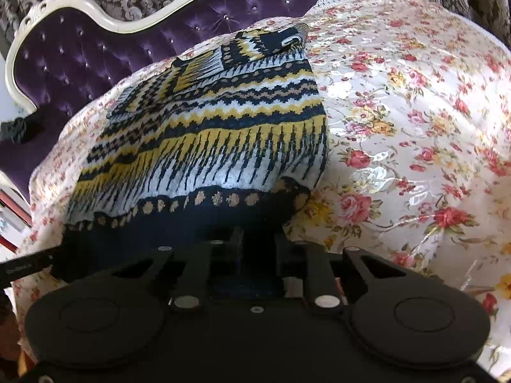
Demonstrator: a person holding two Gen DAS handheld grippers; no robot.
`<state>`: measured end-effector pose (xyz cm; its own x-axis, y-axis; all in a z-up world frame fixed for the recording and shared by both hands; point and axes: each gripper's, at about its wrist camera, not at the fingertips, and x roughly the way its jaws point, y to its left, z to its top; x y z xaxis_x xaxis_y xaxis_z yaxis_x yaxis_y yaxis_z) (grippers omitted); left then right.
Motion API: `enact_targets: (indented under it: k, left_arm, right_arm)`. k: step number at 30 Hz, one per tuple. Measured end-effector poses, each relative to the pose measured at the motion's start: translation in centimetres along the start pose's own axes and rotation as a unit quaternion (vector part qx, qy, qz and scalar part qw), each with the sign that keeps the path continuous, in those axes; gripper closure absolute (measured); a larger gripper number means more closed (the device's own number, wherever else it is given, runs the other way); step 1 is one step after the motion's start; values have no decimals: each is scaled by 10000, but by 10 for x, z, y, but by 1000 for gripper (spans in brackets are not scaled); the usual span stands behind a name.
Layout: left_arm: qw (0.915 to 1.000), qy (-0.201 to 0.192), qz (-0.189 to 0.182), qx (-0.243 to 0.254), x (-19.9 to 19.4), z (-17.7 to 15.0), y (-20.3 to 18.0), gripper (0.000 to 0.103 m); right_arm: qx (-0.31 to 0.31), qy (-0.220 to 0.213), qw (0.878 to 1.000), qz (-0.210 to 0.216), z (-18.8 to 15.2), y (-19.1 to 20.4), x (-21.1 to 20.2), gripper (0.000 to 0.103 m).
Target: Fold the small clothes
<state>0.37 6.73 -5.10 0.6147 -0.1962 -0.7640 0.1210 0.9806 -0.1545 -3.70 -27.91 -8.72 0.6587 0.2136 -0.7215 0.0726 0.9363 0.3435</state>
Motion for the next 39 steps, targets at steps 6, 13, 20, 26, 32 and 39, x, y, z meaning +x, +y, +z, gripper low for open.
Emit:
enact_targets:
  k: [6, 13, 20, 26, 32, 39]
  left_arm:
    - [9995, -214, -142, -166, -14, 6, 2, 96]
    - [9969, -533, -475, -323, -40, 34, 4, 96]
    - [9930, -780, -789, -404, -54, 59, 5, 97]
    - [9899, -981, -1001, -228, -62, 93, 1, 97]
    - [9867, -1189, -1093, -162, -55, 133, -1, 98]
    - [9843, -1510, -879, -263, -23, 184, 1, 98]
  right_arm:
    - [147, -131, 9996, 206, 5, -3, -9, 82]
    - [349, -391, 9966, 634, 34, -9, -32, 90]
    - [332, -555, 9940, 883, 56, -3, -40, 91]
    - [303, -743, 9902, 1142, 91, 4, -45, 91]
    - [128, -1028, 9857, 1328, 140, 14, -43, 91]
    - [169, -1262, 9842, 1231, 203, 16, -7, 91]
